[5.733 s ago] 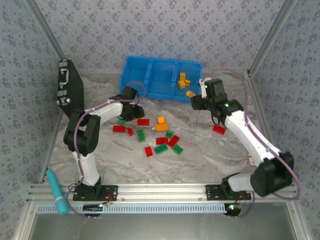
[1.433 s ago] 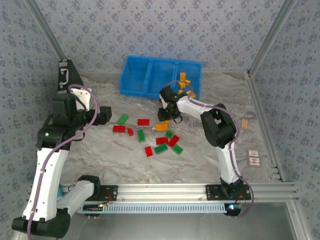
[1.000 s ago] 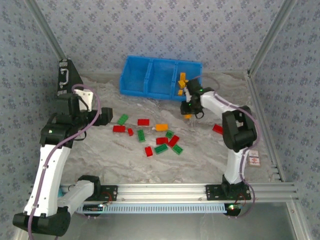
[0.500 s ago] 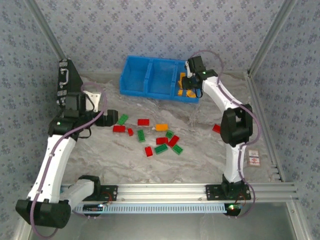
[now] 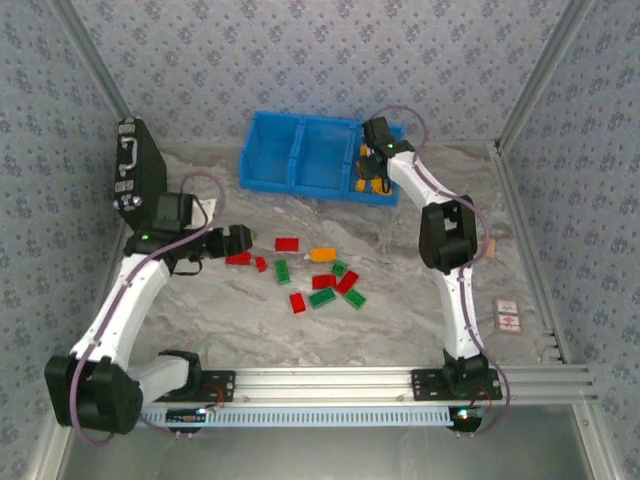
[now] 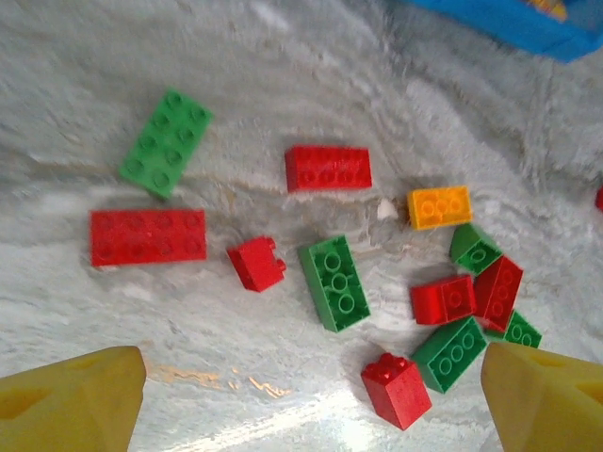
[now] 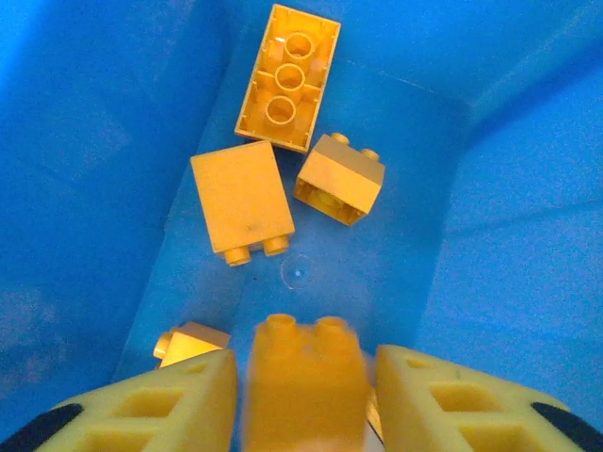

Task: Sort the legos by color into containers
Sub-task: Place the lego in the container.

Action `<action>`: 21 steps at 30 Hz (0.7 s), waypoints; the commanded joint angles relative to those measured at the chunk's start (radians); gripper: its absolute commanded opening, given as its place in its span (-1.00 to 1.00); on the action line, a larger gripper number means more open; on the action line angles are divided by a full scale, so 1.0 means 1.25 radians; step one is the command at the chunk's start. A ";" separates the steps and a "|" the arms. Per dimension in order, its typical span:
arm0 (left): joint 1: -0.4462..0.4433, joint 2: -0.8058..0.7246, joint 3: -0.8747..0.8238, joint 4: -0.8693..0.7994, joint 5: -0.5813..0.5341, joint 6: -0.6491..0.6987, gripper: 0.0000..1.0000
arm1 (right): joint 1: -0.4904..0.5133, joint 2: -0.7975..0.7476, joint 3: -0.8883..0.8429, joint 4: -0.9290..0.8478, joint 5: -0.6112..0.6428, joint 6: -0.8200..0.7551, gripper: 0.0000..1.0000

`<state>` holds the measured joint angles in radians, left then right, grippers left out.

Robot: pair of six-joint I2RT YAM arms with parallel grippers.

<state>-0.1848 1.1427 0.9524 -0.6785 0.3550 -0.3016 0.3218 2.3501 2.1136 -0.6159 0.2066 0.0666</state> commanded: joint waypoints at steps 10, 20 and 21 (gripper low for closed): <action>-0.271 0.249 0.123 0.103 -0.160 -0.092 0.76 | 0.006 -0.094 -0.056 0.042 -0.098 0.008 0.05; -0.384 0.521 0.329 0.076 -0.208 -0.109 0.72 | 0.041 -0.335 -0.289 0.085 -0.161 0.000 0.11; -0.388 0.538 0.339 0.076 -0.207 -0.113 0.72 | 0.042 -0.359 -0.311 0.087 -0.160 0.000 0.12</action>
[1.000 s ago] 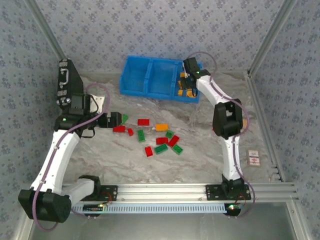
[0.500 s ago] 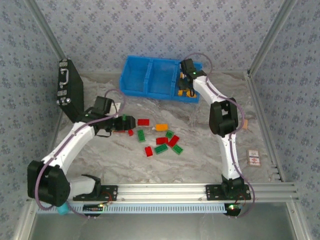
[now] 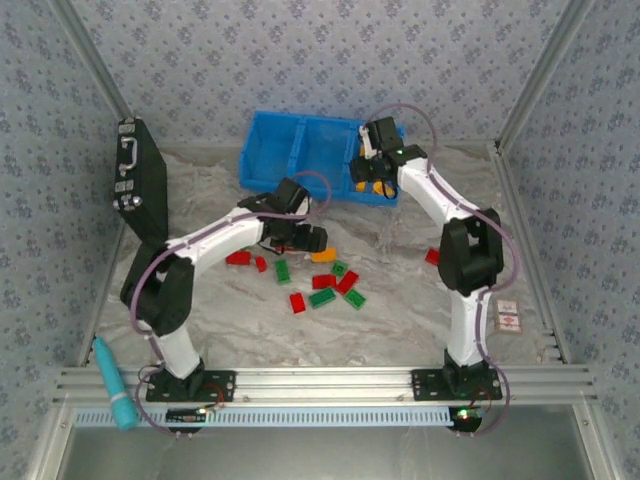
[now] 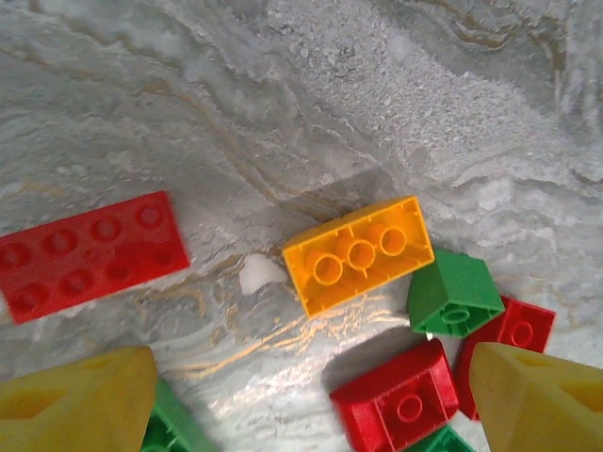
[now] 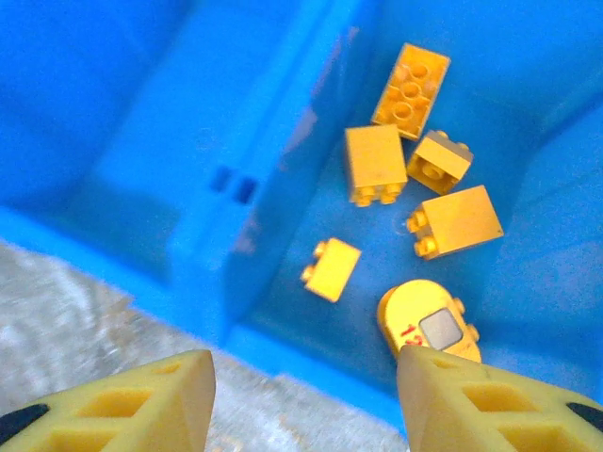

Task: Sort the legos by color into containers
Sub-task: Place the lego in the container, then pick up the lego from the center of the table.

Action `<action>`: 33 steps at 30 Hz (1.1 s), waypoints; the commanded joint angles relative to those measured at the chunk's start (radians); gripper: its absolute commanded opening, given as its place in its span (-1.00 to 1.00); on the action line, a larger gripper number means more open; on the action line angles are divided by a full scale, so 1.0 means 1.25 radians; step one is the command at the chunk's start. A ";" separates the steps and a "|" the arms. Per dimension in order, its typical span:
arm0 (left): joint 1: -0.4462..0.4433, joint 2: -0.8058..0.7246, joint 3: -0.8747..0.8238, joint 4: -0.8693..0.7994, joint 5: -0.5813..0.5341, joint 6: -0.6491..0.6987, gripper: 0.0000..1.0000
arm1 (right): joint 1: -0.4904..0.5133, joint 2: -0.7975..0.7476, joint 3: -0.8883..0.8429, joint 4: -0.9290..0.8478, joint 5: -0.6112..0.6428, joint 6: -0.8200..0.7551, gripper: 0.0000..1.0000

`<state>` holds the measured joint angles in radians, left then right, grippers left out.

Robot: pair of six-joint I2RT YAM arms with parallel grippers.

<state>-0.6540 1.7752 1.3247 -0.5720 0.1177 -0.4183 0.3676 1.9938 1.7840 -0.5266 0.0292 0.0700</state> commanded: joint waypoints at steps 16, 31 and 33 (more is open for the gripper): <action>-0.087 0.206 0.173 -0.068 -0.102 -0.100 0.79 | -0.035 -0.317 -0.331 -0.015 -0.162 0.014 0.24; -0.110 0.272 0.192 -0.066 -0.144 -0.162 0.74 | -0.028 -0.360 -0.411 0.071 -0.193 0.035 0.26; -0.109 0.280 0.197 -0.064 -0.142 -0.170 0.69 | -0.027 -0.362 -0.417 0.075 -0.196 0.037 0.26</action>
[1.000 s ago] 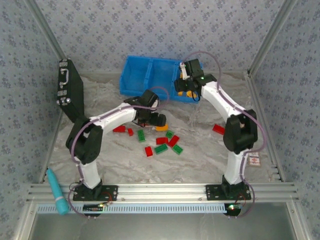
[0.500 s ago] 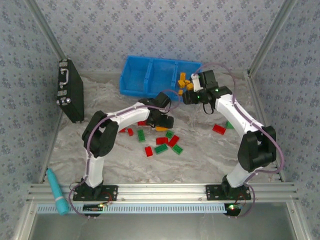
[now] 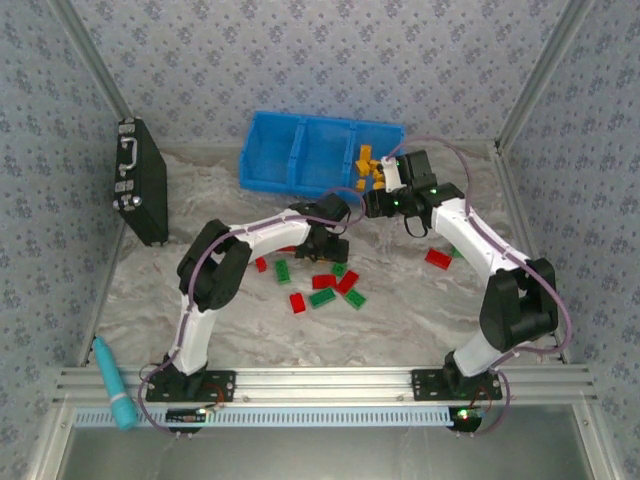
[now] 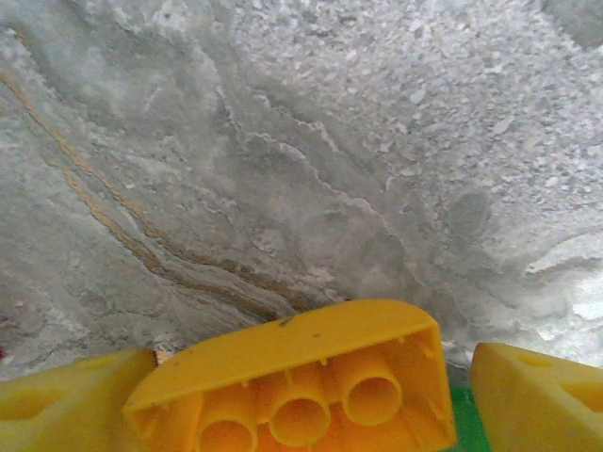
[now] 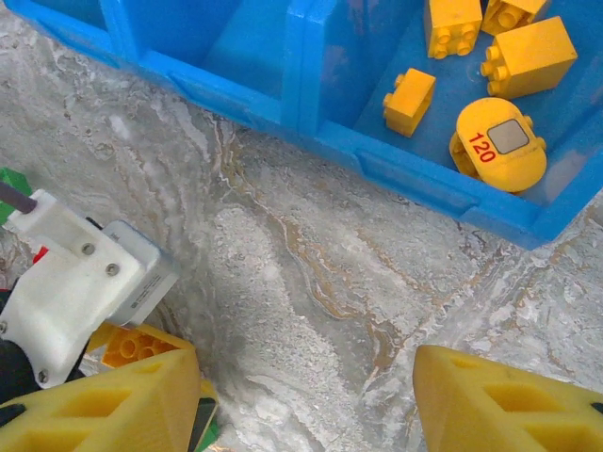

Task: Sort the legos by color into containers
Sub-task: Pick up the lego from the center of the table.

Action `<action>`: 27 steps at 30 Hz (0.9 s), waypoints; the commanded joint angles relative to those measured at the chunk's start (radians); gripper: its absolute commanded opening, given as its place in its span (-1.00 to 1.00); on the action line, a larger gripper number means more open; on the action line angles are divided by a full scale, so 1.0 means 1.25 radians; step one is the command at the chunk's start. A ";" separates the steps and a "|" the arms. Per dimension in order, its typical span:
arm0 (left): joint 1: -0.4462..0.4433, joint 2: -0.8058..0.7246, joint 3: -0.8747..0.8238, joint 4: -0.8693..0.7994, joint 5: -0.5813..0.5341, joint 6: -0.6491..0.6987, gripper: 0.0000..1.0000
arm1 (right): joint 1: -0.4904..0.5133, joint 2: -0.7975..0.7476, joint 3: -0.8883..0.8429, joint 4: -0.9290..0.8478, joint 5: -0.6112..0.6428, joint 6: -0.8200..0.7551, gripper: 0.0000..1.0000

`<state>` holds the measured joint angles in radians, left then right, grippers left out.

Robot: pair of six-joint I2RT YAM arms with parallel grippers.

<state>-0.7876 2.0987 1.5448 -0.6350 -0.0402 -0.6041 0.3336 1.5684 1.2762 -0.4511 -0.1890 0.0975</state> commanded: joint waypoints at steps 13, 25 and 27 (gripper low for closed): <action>-0.004 0.033 0.009 -0.002 -0.001 -0.023 0.34 | -0.017 -0.038 -0.032 0.030 -0.020 0.022 0.27; 0.035 -0.003 0.031 0.050 0.039 0.044 0.22 | -0.099 -0.109 -0.095 0.020 -0.068 0.123 0.28; 0.042 -0.001 0.080 0.058 0.050 0.054 0.20 | -0.127 -0.133 -0.139 0.041 -0.100 0.169 0.28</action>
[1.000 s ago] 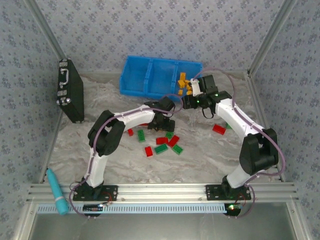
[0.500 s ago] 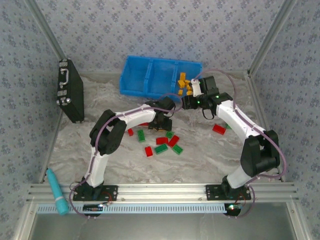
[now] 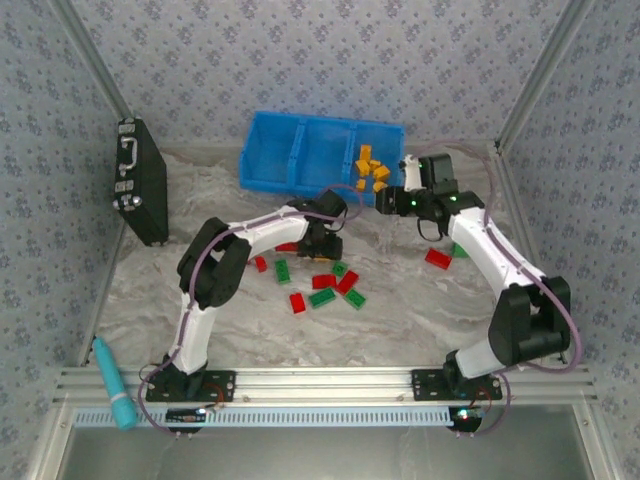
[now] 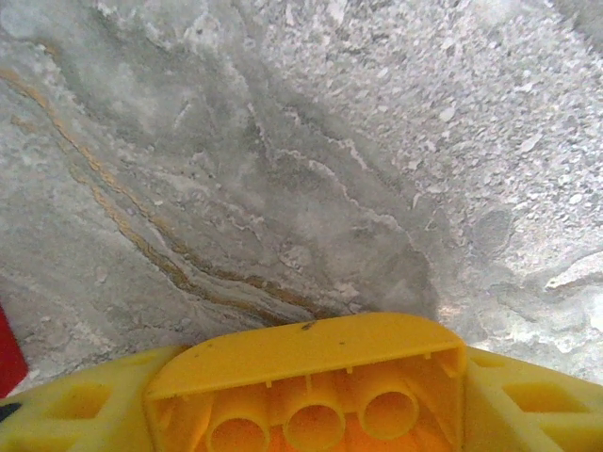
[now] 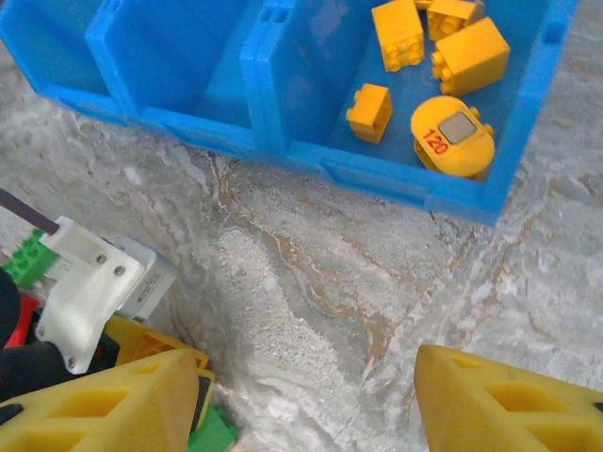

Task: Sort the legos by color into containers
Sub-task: Pick up the lego from the center of the table, then place the lego in the container.

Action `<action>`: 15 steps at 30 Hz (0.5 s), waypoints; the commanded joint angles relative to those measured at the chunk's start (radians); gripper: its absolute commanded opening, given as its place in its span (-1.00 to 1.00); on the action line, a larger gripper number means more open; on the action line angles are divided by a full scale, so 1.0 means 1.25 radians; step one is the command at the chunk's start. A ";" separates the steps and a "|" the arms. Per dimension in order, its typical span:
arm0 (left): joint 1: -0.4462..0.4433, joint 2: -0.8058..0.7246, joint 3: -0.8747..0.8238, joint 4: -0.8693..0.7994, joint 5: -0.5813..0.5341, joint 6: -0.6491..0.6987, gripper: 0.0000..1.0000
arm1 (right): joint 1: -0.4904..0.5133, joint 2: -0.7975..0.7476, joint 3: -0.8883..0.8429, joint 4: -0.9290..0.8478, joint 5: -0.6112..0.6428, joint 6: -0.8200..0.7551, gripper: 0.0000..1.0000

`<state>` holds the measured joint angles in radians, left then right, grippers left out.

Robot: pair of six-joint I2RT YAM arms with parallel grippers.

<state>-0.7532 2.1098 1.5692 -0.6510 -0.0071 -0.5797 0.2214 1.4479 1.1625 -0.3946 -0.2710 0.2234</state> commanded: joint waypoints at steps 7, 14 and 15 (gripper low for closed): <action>0.027 0.034 0.274 0.102 0.069 0.044 0.20 | -0.062 -0.095 -0.143 -0.077 -0.013 0.095 0.29; 0.039 0.161 0.542 0.096 0.043 0.057 0.20 | -0.110 -0.154 -0.257 -0.095 0.015 0.171 0.37; 0.038 0.185 0.579 0.096 0.041 0.052 0.20 | -0.117 -0.159 -0.263 -0.096 0.013 0.178 0.38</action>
<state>-0.7132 2.2574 2.1925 -0.5228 0.0517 -0.5301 0.1001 1.2751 0.8623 -0.4858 -0.2672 0.3843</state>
